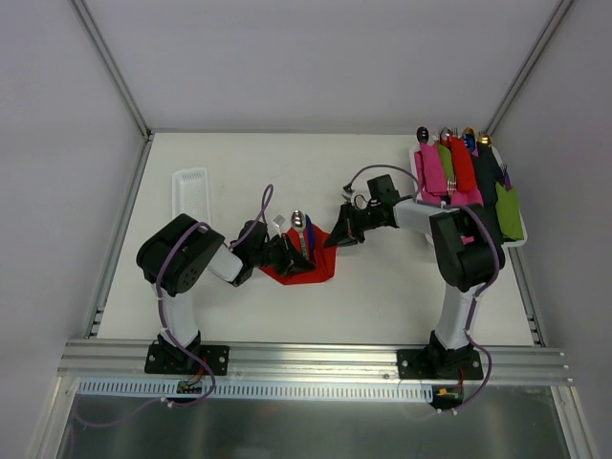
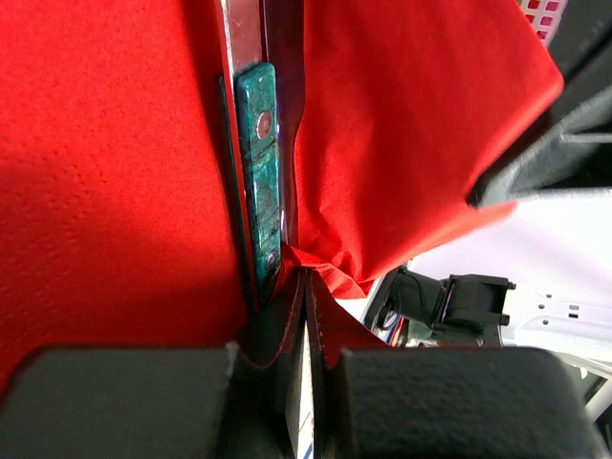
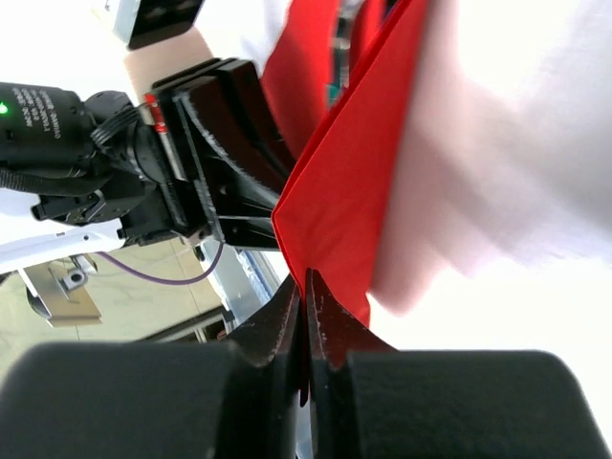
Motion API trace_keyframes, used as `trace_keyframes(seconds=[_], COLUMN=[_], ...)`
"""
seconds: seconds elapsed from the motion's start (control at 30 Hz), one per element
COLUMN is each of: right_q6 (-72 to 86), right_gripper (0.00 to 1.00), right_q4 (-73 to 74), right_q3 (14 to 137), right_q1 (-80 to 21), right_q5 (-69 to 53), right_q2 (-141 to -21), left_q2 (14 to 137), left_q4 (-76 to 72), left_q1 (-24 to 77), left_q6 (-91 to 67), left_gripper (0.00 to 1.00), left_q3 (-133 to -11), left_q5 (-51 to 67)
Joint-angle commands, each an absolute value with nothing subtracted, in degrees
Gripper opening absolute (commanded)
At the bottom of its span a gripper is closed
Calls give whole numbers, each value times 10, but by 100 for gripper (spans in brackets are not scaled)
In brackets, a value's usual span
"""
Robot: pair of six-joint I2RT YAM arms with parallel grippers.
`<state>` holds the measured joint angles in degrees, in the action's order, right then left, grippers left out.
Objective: Place the utensils on the paper napkin and roll it up
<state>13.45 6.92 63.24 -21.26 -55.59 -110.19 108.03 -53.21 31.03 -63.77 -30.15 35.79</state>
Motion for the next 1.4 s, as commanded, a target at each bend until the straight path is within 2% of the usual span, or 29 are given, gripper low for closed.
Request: trace_keyframes(seconds=[0.0,0.53,0.93,1.37], right_q6=[147,221,365,362], right_gripper=[4,2,0,0], right_q4=[81,49,-105,-102], right_q3=[656,690,664,663], right_q1=[-230,-275,-277,-278], right_q5=[-577,-567,-600,-591], right_q2=[-1092,-1172,-1173,-1194], left_q2=[1099,1073,1073,1034], left_q4=[-505,-489,-486,-475], left_q1=[303,302,302,302], left_q6=[-621,-609,-608,-613], left_gripper=[0,0,0,0], left_q3=[-290,-285,-287,-283], left_q5=[332,332,330,330])
